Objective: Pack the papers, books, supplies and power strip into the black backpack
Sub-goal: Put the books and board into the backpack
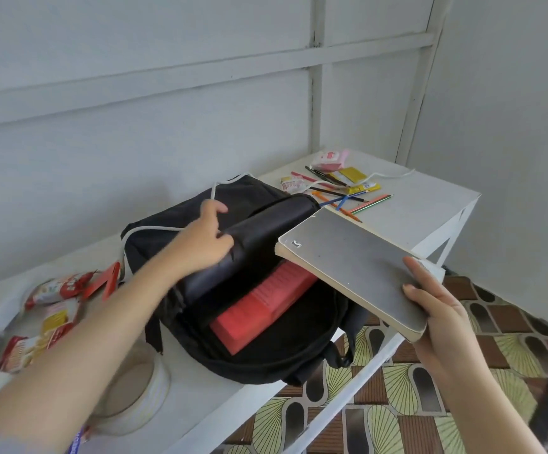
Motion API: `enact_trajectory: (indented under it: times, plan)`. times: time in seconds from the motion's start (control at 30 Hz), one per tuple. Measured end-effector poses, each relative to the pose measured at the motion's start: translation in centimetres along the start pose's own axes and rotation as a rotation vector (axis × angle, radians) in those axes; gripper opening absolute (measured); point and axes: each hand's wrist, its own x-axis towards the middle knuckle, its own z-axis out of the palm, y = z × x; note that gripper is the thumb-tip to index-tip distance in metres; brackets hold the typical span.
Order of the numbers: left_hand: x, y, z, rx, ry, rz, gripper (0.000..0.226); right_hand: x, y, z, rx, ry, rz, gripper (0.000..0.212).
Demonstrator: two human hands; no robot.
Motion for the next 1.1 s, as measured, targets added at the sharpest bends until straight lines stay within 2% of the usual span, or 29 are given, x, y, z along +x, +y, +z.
enact_trajectory:
  times: [0.03, 0.1, 0.23, 0.3, 0.37, 0.47, 0.57, 0.67, 0.73, 0.87, 1.1]
  plan:
    - [0.5, -0.5, -0.7, -0.054, -0.02, -0.026, 0.051, 0.0, 0.0, 0.1, 0.001, -0.004, 0.006, 0.038]
    - [0.8, -1.2, -0.6, 0.003, 0.019, 0.037, 0.057, -0.1, 0.2, 0.2, 0.007, -0.014, 0.02, 0.038]
    - [-1.3, -0.5, 1.9, 0.204, 0.164, 0.313, 0.034, -0.1, 0.6, 0.5, -0.002, -0.009, 0.04, 0.037]
    - [-2.1, -1.3, 3.1, 0.429, 0.186, 0.529, 0.045, 0.0, 0.7, 0.6, -0.006, -0.018, 0.045, 0.037]
    - [-2.5, -3.0, 3.7, 0.571, 0.24, 0.634, 0.055, 0.0, 0.7, 0.5, -0.016, -0.027, 0.05, 0.037]
    - [-3.3, -3.3, 4.0, 0.717, 0.168, 0.564, 0.042, 0.2, 1.0, 0.2, -0.041, -0.028, 0.058, 0.038]
    - [-3.7, -3.4, 4.0, 0.816, 0.041, 0.474, 0.065, 0.7, 1.5, 0.0, -0.089, -0.019, 0.093, 0.037]
    - [-3.2, -2.9, 3.3, 0.756, 0.015, 0.368, 0.077, 1.2, 1.5, 0.0, -0.171, -0.019, 0.143, 0.038]
    - [-2.7, -2.3, 2.2, 0.673, -0.011, 0.34, 0.072, 1.3, 1.2, 0.1, -0.209, -0.032, 0.145, 0.04]
    - [-1.1, -1.4, -0.8, 0.594, 0.051, 0.336, 0.062, 1.3, 0.2, 0.1, -0.248, -0.09, 0.133, 0.041]
    - [0.9, 0.0, -4.3, 0.584, 0.008, 0.314, 0.064, 1.6, -1.2, 2.9, -0.276, -0.306, 0.167, 0.04]
